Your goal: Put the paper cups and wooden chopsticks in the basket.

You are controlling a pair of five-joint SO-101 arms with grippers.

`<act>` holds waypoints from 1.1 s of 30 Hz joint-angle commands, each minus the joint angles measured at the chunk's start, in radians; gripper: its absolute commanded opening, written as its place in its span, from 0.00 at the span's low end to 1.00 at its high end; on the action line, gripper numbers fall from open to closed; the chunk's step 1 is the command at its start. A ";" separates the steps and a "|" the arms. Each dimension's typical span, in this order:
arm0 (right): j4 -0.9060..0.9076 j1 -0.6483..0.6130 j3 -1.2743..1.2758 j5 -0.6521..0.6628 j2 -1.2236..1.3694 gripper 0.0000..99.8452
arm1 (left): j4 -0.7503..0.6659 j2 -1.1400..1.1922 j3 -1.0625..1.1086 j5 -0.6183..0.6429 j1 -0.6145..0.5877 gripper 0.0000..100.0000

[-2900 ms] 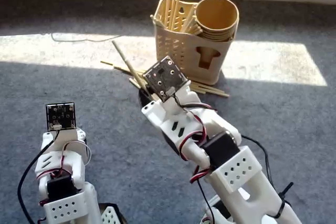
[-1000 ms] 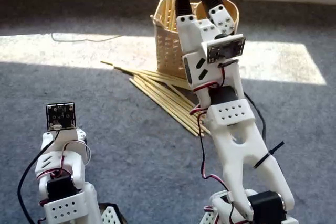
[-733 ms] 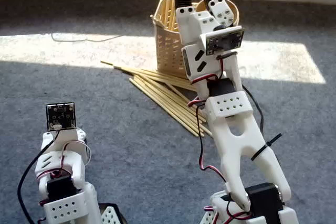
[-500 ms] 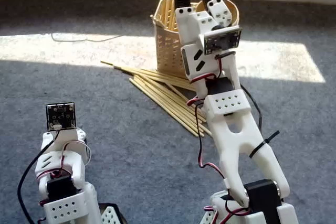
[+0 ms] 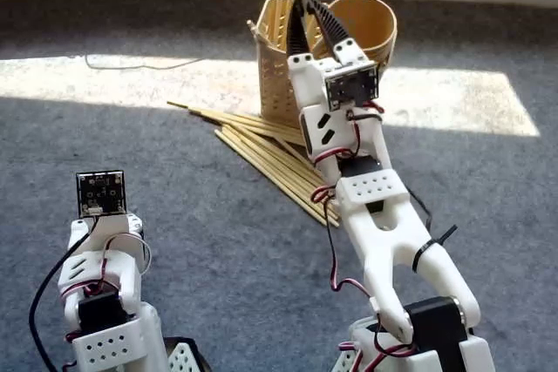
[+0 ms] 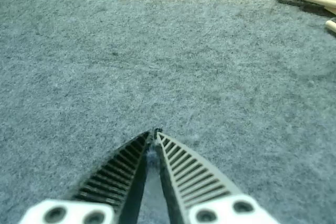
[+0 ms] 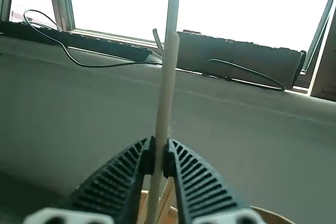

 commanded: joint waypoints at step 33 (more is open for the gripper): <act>1.142 -0.064 0.025 0.002 -0.590 0.16 | -0.017 -0.005 0.018 -0.005 -0.005 0.01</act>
